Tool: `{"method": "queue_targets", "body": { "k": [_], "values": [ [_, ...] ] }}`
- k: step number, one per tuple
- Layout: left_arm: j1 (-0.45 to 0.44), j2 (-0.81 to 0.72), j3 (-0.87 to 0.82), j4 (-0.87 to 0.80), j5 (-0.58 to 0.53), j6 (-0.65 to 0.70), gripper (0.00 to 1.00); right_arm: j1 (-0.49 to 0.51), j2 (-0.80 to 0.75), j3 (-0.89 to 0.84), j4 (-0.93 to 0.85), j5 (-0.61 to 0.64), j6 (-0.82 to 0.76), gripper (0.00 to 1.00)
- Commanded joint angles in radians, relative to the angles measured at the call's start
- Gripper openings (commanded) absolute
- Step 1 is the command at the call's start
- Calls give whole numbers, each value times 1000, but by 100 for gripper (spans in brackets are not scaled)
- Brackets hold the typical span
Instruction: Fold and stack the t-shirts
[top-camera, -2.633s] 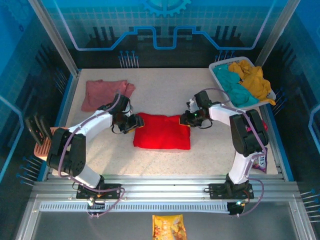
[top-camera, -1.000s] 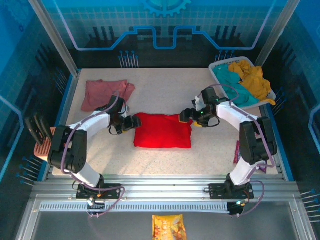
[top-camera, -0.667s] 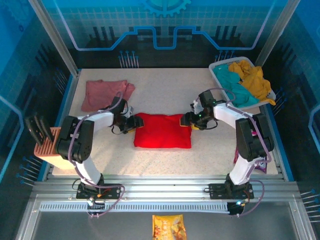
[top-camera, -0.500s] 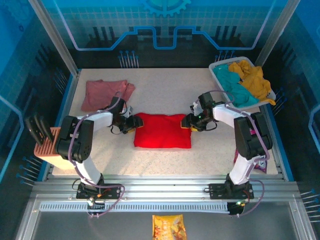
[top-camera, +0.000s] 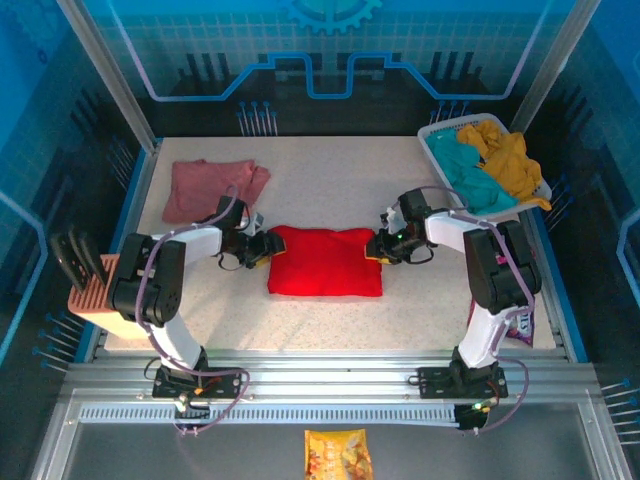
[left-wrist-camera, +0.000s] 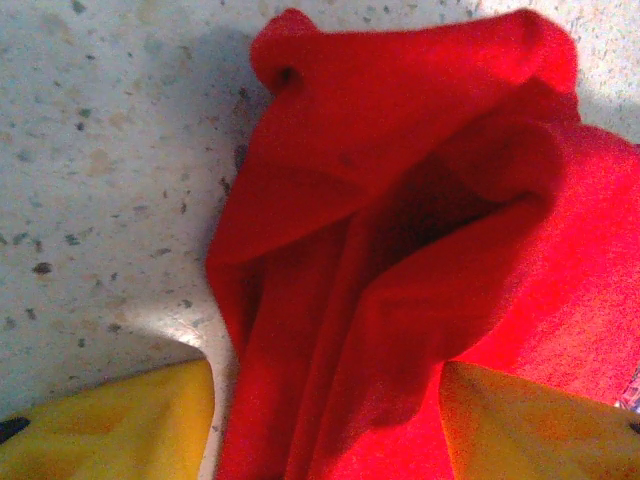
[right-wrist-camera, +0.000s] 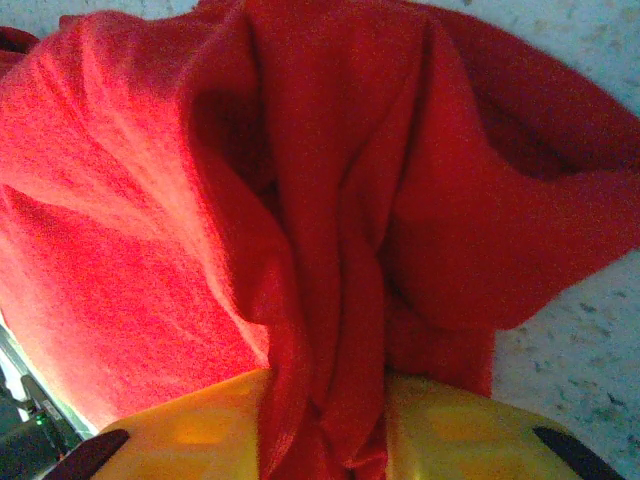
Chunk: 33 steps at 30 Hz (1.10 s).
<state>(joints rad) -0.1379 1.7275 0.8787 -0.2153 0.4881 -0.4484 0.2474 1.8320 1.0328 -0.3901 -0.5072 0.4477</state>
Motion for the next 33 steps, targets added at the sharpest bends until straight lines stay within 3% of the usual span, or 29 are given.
{"method": "queue_targets", "body": {
  "k": [1,6,11,16,24,33],
  "values": [
    [-51,-17,-23,-9,87,14,64,-11,18,-10,13,-28,-4,33],
    [-55,-7,-15,-16,96,20,67,-10,29,-4,15,-34,-3,32],
    [-69,13,19,-80,16,53,69,-21,16,-8,11,-28,-7,32],
    [-79,27,26,-65,14,41,67,-30,15,-15,15,-36,-7,32],
    [-94,81,47,13,40,-4,53,-29,17,-19,30,-44,-1,32],
    [-115,106,111,-8,-2,-26,27,-34,27,-17,52,-57,18,31]
  ]
}}
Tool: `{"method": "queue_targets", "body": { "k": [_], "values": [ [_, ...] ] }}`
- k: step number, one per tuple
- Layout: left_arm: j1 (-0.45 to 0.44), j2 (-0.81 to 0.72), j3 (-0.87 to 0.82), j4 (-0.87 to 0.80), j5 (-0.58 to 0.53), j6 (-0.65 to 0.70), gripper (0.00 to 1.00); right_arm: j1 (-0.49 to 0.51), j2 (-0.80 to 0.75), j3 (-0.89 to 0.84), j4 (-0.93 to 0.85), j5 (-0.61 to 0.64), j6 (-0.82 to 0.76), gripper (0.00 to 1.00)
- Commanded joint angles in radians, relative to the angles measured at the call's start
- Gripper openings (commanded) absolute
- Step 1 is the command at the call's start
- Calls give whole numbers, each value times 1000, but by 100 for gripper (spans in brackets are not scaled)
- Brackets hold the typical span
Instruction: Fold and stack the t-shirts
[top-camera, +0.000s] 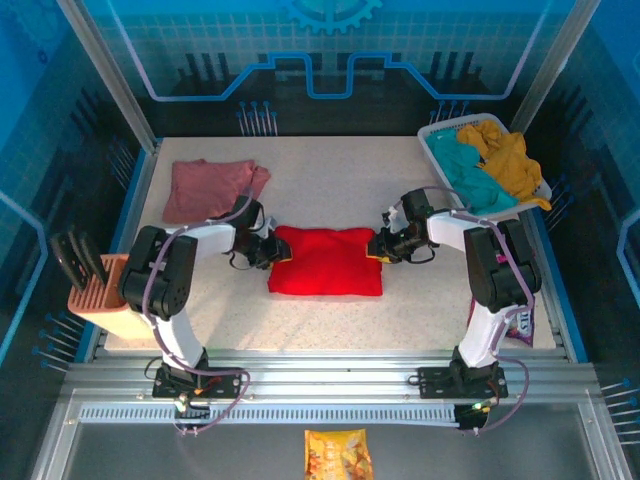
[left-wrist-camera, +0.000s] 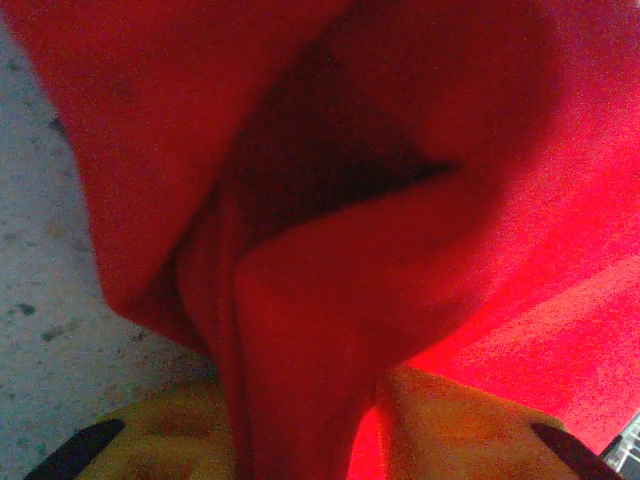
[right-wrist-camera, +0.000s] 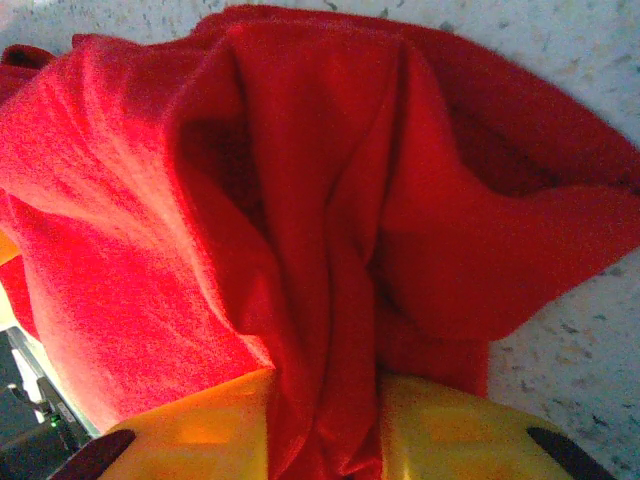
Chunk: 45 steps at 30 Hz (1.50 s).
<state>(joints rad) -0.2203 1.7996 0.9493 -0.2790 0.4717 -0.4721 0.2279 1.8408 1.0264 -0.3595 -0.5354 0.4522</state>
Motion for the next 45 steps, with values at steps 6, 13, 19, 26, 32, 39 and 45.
{"method": "queue_targets", "body": {
  "k": [6,13,19,26,32,39,45],
  "values": [
    [-44,30,77,11,-34,0,9,-21,-6,-8,5,-15,13,32],
    [-45,-7,172,-121,-127,50,0,-41,-94,-11,-35,0,3,51],
    [-47,-16,260,-217,-165,90,0,-68,-192,-16,-51,0,8,73],
    [-47,-12,324,-290,-185,116,0,-82,-228,8,-117,40,1,87],
    [-48,-30,384,-353,-223,108,0,-82,-213,-8,-106,42,9,88],
    [-54,3,561,-533,-354,174,0,-82,-211,-1,-109,34,15,88],
    [-20,42,753,-667,-384,207,0,-81,-224,1,-127,32,11,88]
  ]
}}
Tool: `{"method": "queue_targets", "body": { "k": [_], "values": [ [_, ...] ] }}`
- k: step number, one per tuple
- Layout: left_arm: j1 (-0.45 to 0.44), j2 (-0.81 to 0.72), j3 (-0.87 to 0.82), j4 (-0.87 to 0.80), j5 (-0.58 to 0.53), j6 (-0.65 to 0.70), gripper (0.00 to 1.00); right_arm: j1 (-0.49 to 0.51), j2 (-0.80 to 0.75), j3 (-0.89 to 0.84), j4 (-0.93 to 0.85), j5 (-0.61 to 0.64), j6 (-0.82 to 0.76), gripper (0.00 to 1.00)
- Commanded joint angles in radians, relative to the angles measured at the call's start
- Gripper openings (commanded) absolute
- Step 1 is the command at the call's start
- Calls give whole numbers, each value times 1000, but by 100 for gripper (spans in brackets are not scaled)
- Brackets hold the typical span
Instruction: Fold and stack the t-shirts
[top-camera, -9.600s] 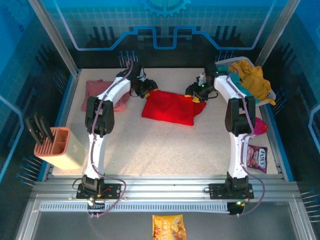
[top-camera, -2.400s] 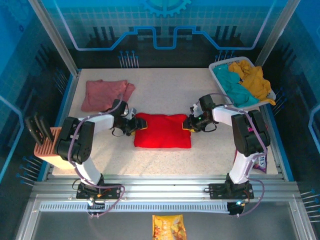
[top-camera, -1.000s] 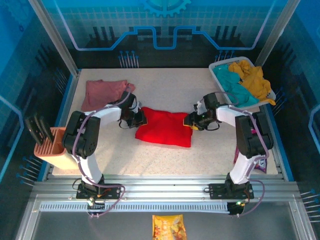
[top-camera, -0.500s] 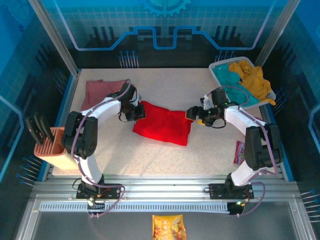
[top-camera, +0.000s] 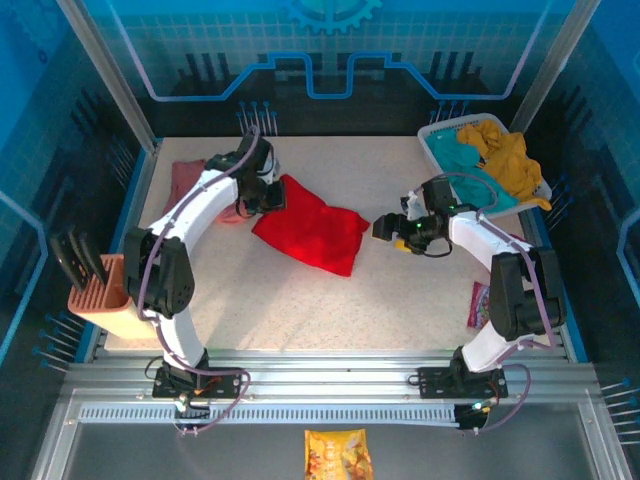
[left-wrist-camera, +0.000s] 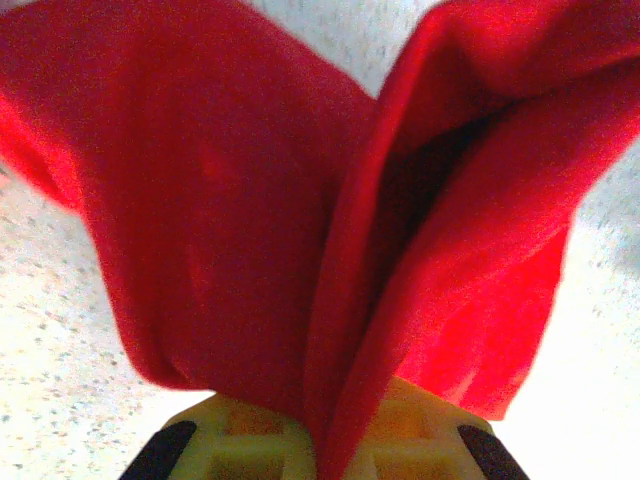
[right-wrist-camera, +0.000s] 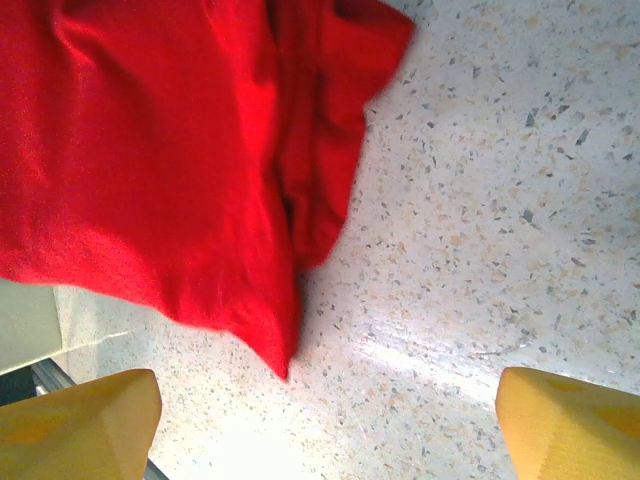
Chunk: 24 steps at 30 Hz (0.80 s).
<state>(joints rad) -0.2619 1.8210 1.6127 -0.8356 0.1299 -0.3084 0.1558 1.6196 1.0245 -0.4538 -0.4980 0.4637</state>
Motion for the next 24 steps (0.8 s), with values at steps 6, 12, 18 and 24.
{"method": "queue_targets", "body": {
  "k": [6,12,18,24],
  "values": [
    [80,101,303,-230,-67,98,0,-10,-9,-12,-33,-7,1,88],
    [131,236,559,-348,-91,183,0,-8,-6,-21,-28,-14,8,88],
    [165,351,754,-419,-148,237,0,-4,-2,-10,-45,-21,4,88],
    [180,393,858,-487,-205,288,0,6,16,-8,-49,-16,3,88]
  ]
}}
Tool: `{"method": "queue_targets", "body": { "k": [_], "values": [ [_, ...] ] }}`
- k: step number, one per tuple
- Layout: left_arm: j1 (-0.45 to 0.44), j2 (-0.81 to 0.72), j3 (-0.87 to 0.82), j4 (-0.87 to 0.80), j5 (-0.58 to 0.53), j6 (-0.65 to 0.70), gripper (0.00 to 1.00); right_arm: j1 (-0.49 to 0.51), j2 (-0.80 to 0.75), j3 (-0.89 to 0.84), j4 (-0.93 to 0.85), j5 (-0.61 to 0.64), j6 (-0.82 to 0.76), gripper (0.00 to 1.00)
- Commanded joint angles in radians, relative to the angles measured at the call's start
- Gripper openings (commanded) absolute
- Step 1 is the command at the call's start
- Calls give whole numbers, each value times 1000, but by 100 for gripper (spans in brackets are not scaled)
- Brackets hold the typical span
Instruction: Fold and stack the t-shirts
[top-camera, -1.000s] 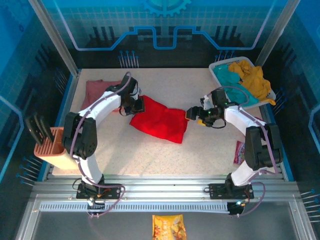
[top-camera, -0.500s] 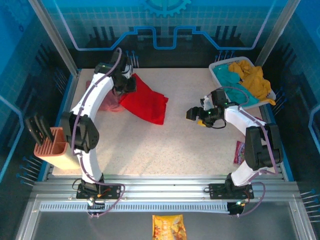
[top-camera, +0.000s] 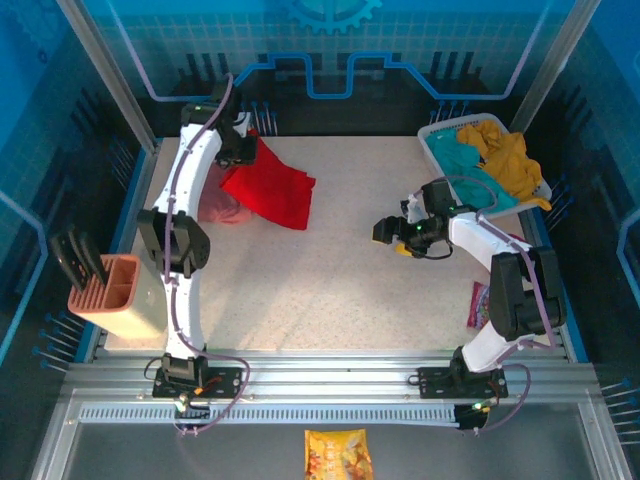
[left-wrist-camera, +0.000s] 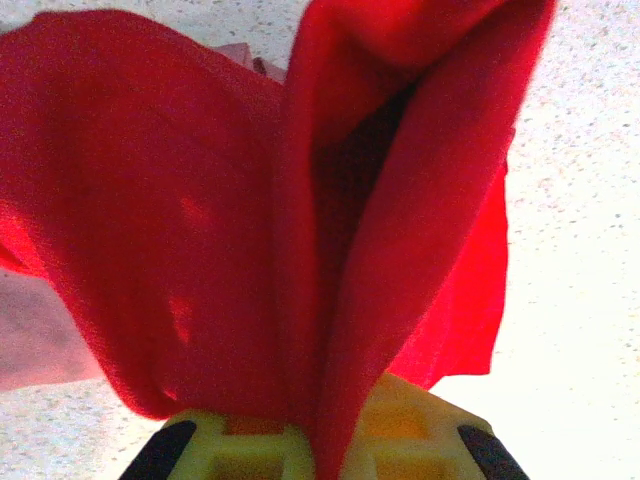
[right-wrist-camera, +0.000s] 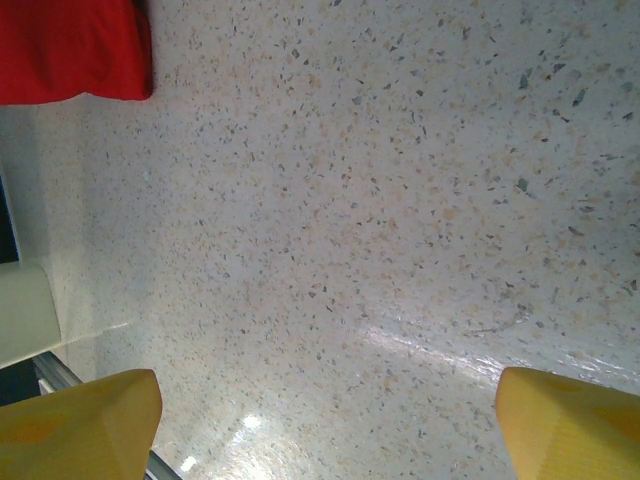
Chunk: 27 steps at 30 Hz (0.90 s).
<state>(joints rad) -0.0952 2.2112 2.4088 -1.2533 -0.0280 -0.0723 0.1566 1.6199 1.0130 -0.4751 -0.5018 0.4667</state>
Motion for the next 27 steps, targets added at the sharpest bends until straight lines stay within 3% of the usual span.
{"method": "queue_targets", "body": {
  "k": [1,11,19,27],
  "values": [
    [16,-6,62,-68,-56,56,0,8,20,3,-28,-12,2,87],
    [54,-29,82,-57,-83,83,0,40,30,-4,-28,3,13,87],
    [68,-18,210,-69,-89,101,0,66,31,-3,-36,18,18,87],
    [86,-7,176,-90,-92,89,0,87,46,0,-36,22,20,86]
  ]
}}
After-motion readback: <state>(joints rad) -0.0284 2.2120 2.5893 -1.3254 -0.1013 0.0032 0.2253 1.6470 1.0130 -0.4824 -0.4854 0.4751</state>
